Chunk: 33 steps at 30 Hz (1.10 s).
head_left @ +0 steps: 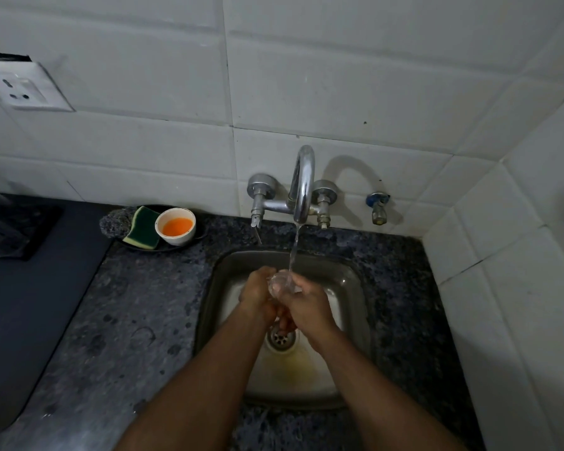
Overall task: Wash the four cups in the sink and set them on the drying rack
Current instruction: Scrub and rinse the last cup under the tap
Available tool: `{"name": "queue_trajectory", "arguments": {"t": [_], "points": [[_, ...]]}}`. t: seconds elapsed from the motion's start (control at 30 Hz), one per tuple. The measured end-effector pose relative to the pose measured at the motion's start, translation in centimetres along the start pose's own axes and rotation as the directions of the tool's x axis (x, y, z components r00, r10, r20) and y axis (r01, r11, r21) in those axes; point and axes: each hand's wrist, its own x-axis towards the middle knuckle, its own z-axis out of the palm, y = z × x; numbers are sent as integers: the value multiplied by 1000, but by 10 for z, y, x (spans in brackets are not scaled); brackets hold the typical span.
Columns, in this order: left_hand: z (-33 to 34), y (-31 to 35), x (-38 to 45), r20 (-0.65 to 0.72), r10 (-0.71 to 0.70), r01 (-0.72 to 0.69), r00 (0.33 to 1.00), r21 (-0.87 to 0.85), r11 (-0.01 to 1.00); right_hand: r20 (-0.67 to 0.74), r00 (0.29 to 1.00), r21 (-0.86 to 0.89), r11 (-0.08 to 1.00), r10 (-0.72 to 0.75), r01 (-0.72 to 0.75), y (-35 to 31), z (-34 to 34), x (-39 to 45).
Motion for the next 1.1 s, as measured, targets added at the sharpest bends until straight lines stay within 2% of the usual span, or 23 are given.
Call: {"name": "queue_trajectory", "arguments": {"t": [0.07,0.1,0.23,0.3,0.43,0.47,0.53,0.6,0.63,0.67,0.73,0.8,0.83,0.9,0.93,1.0,1.03,1.07,1.1], "points": [[-4,-2,17,-30,14,-13,999,8,1000,117,991,92,993,58,-69,0,-12,-2],[-3,1,11,-38,34,-33,999,25,999,131,989,109,990,73,-88,-1,-15,-3],[9,-3,-11,-155,187,-192,970,-23,981,17,997,21,997,79,-79,-5,-8,-2],[12,-5,-9,-116,194,-205,974,-95,974,-23,999,-27,999,31,-31,-10,-2,-1],[5,9,-11,24,132,-125,991,-207,970,45,991,187,973,127,-133,-21,-2,-4],[4,10,-13,59,133,-118,989,-209,971,49,993,158,981,110,-116,-21,-2,-4],[4,12,-13,36,129,-116,991,-253,961,1,999,-55,997,-52,52,-15,-2,-2],[8,12,-17,22,124,-113,992,-265,958,-25,967,-277,931,-252,236,-6,-5,-1],[9,11,-14,3,116,-111,993,-258,960,-28,956,-317,910,-291,267,-2,-5,-2],[10,10,-15,-5,102,-100,995,-235,967,-37,960,-290,923,-277,254,-1,-4,-4],[8,6,-18,31,74,-67,997,-190,979,-64,997,-34,998,-53,51,-7,1,-8],[3,1,-17,63,68,-56,996,-175,983,-19,988,200,969,152,-146,-11,3,-10],[1,-1,-17,82,70,-55,994,-172,984,0,983,206,962,183,-179,-11,1,-10],[1,-4,-17,79,64,-51,995,-160,986,-6,991,74,989,130,-130,-8,-3,-8],[3,-3,-17,63,59,-49,996,-160,986,-44,998,-86,995,40,-44,-6,-6,-6],[8,-2,-15,21,51,-47,998,-181,982,-106,980,-384,916,-170,118,0,-9,-5],[10,-3,-14,17,54,-50,998,-187,981,-128,969,-419,897,-212,141,2,-8,-7],[11,-2,-15,32,55,-48,998,-183,982,-145,971,-364,923,-188,125,1,-6,-8],[11,-3,-18,57,55,-44,997,-179,983,-162,984,-201,979,-76,42,0,-5,-8]]}}
